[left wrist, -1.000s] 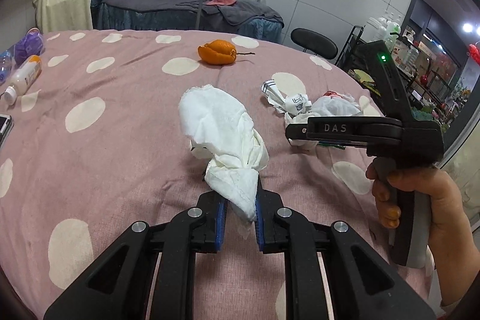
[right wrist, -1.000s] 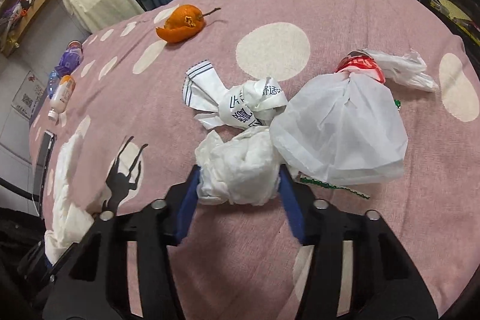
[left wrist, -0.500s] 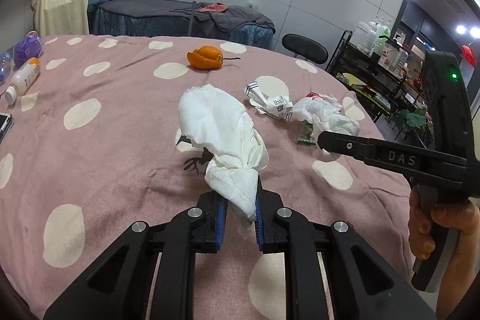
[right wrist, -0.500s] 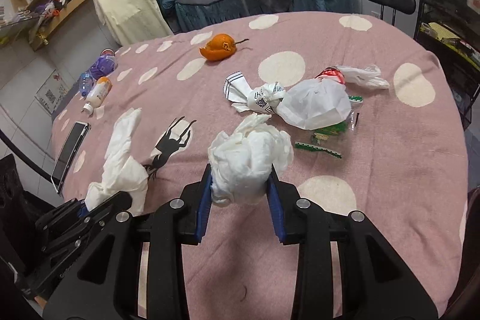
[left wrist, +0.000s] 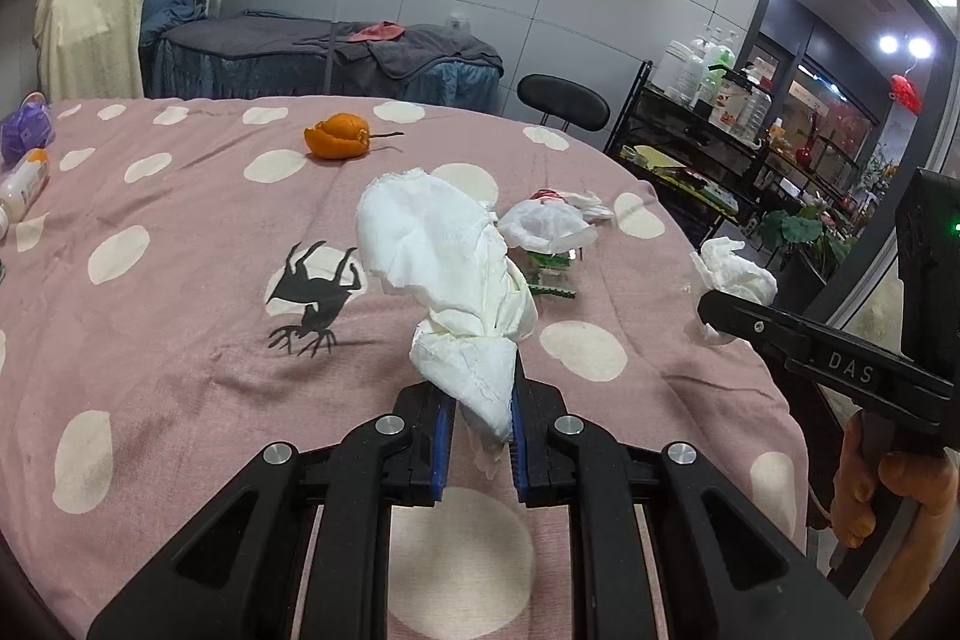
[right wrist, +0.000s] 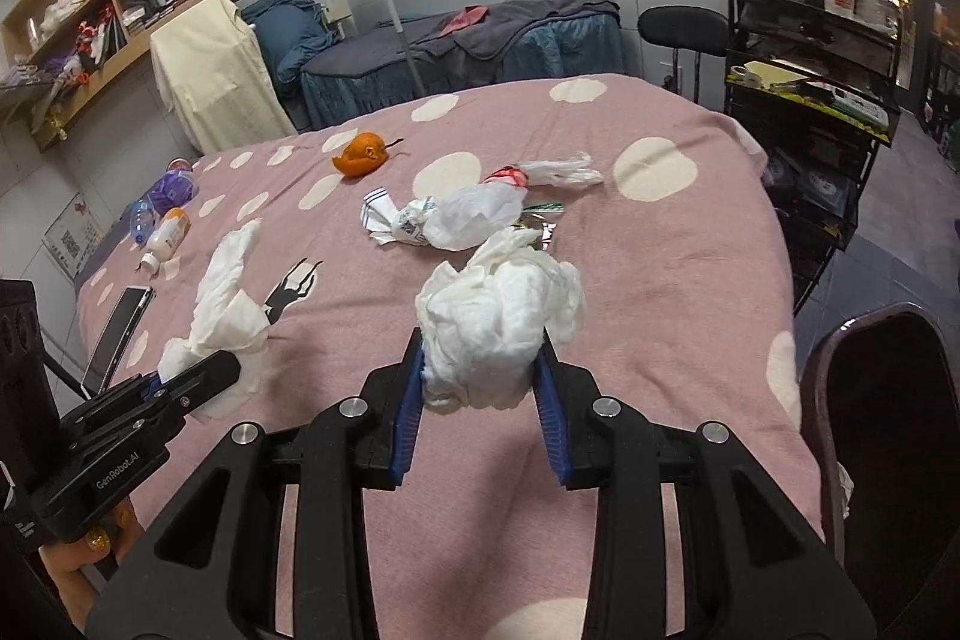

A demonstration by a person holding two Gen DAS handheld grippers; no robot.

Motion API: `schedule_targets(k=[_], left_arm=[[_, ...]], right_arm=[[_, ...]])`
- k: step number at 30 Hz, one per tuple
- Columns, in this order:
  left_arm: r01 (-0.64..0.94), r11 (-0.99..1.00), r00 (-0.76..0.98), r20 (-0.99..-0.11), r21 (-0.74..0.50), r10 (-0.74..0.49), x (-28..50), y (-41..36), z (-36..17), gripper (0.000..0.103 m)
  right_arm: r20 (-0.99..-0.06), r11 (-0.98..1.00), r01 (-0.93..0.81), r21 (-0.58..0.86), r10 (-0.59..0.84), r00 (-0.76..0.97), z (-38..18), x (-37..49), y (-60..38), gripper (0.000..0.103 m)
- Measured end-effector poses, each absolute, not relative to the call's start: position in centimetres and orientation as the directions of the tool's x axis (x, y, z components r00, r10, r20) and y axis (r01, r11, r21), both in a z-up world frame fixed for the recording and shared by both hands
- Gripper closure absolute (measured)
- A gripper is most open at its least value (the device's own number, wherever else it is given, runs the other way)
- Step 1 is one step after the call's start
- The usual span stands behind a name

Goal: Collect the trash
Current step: 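Carry the crumpled tissue to the bin and open the right tool, then lower the white tissue into the bin and open the left tool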

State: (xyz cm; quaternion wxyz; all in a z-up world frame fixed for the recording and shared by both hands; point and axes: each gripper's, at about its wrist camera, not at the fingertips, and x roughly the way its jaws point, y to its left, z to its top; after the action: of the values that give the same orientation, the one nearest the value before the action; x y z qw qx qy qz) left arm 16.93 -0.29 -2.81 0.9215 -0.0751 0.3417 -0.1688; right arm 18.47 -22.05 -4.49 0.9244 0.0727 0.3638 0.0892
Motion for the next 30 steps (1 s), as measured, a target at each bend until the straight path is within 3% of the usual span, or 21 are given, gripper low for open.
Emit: schedule_targets(k=[20,30], left_arm=[[0.465,0.854,0.651,-0.564,-0.233,-0.508,15.2,-9.8,-1.0,0.088],[0.557,0.803,0.610,-0.552,-0.211,-0.568,14.6,-13.7,-0.2,0.088]], right_arm=[[-0.643,0.955,0.199,0.220,-0.011,0.766,-4.7,12.2,-34.9,0.068],[-0.684,0.896,0.394,0.203,-0.158,0.712,-6.7,10.0,-41.5,0.068]])
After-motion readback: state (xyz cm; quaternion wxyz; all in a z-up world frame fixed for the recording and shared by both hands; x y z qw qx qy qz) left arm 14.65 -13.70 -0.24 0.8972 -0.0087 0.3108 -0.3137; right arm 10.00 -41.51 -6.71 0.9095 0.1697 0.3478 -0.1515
